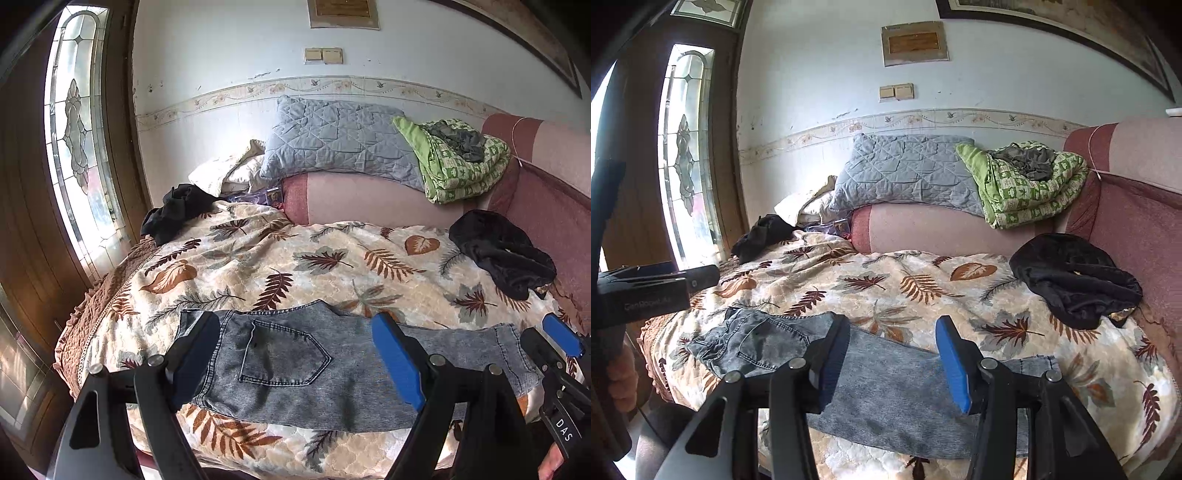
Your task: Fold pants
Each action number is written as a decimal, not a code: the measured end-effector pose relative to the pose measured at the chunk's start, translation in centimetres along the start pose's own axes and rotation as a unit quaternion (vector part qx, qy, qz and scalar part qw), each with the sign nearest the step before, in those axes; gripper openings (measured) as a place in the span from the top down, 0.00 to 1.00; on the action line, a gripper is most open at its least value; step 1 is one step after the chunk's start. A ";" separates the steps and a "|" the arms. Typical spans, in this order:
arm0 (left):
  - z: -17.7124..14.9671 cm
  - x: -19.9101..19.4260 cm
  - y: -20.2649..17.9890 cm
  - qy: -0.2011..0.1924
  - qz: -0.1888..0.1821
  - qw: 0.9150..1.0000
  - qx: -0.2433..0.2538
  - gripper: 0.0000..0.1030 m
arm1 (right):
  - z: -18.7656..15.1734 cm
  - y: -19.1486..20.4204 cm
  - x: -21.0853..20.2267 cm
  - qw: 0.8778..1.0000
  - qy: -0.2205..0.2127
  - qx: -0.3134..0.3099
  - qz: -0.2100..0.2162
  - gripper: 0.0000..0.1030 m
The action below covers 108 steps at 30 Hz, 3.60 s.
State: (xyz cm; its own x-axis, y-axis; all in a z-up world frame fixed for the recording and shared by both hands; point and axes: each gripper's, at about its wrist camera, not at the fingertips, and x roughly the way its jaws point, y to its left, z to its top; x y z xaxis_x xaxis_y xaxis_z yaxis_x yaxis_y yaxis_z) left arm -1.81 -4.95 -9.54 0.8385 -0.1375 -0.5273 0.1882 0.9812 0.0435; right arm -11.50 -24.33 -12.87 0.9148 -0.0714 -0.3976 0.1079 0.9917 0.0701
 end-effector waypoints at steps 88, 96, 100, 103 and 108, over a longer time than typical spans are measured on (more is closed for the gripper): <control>1.7 -1.4 -0.2 -0.013 0.017 1.000 -0.002 0.17 | 0.3 -0.2 -0.9 1.000 -0.014 -0.008 0.005 0.44; 1.7 -1.2 -0.1 -0.012 0.017 1.000 -0.003 0.17 | 0.4 0.1 -0.7 1.000 -0.012 -0.011 0.008 0.44; 1.8 -1.3 -0.2 -0.012 0.017 1.000 -0.003 0.17 | 0.4 0.1 -0.7 1.000 -0.012 -0.013 0.008 0.44; 1.9 -1.3 -0.2 -0.012 0.015 1.000 -0.003 0.17 | 0.4 0.2 -0.6 1.000 -0.011 -0.015 0.010 0.44; 2.0 -1.3 -0.1 -0.012 0.015 1.000 -0.004 0.17 | 0.4 0.4 -0.6 1.000 -0.010 -0.017 0.011 0.44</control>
State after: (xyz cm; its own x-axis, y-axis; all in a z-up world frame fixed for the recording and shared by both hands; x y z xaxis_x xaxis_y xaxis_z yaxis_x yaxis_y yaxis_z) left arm -1.88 -5.11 -7.22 0.8561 -0.1108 -0.5048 0.1587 0.9859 0.0526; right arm -11.82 -23.95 -12.21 0.9244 -0.0511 -0.3781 0.0744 0.9961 0.0473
